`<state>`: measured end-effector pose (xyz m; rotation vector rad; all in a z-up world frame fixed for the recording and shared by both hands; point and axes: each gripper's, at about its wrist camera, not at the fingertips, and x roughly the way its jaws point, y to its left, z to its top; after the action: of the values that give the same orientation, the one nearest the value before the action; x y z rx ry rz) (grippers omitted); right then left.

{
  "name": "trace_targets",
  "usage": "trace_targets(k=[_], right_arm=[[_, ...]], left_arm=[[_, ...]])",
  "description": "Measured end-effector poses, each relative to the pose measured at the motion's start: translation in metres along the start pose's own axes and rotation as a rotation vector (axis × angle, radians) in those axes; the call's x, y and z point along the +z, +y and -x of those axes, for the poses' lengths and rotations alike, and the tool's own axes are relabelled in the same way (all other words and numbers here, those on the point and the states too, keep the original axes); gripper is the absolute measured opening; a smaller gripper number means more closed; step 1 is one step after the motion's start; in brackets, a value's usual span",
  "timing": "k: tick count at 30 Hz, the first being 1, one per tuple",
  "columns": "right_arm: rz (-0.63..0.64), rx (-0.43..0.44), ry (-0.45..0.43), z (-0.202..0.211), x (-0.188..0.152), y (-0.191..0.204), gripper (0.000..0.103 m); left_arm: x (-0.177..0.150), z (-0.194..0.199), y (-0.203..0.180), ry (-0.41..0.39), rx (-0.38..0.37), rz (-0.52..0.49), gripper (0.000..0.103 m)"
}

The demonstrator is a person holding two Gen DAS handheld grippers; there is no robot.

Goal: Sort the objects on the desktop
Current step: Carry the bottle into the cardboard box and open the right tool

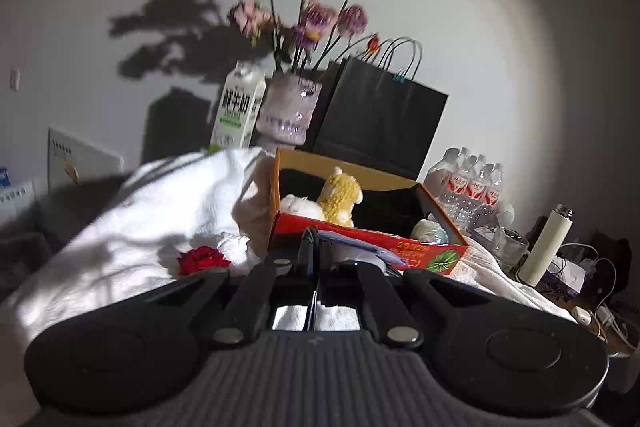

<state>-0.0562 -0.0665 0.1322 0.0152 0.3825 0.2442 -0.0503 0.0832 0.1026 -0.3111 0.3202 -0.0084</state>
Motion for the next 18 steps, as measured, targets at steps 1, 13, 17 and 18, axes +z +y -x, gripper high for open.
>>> trace_targets(k=[1, 13, 17, 18], right_arm=[[-0.006, 0.003, -0.012, 0.010, -0.001, -0.001, 0.004], [-0.029, -0.024, -0.093, 0.088, -0.011, -0.007, 0.004], [-0.044, -0.034, -0.102, 0.094, -0.011, -0.014, 0.004], [-0.050, -0.030, -0.102, 0.093, -0.009, -0.017, 0.004]], left_arm=[[-0.003, 0.007, -0.004, -0.004, 0.000, -0.004, 0.003], [-0.027, 0.050, -0.041, -0.006, -0.064, -0.061, 0.003], [-0.022, 0.048, -0.043, -0.017, -0.071, -0.062, 0.003], [-0.017, 0.045, -0.041, -0.015, -0.075, -0.057, 0.003]])
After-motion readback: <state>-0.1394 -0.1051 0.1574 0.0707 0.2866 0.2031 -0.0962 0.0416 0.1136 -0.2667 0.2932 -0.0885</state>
